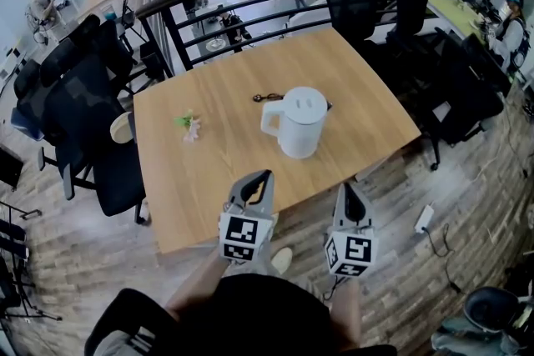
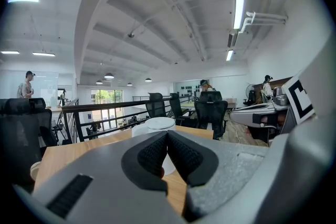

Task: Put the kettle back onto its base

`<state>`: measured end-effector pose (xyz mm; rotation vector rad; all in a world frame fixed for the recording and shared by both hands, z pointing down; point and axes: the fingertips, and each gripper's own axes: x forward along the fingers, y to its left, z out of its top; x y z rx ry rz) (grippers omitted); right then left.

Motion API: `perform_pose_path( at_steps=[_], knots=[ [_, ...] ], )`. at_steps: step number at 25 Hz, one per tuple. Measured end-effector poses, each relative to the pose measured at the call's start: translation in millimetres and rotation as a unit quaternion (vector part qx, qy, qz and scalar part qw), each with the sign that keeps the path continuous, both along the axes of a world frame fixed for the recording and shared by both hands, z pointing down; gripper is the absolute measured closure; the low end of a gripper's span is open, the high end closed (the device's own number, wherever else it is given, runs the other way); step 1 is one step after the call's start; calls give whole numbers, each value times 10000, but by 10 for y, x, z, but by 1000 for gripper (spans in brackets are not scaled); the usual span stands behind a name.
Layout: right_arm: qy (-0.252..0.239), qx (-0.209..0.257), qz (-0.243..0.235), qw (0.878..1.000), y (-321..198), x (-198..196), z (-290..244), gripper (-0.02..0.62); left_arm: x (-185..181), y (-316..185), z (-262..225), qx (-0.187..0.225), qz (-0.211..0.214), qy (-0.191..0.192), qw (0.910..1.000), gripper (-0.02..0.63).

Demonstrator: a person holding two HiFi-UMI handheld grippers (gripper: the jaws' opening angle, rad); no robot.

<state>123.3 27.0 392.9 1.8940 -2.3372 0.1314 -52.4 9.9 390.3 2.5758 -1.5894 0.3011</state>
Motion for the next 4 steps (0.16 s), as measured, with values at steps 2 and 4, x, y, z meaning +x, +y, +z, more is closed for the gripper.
perform_pose_path(
  at_steps=[2,4],
  knots=[
    [1,-1,-2,10000,1,-13,14,597,-10,-1,12,4,1,2,10000,603],
    [-2,-1,-5,10000,9,-25,32,597,-21,1,28,6,1,-1,10000,603]
  ],
)
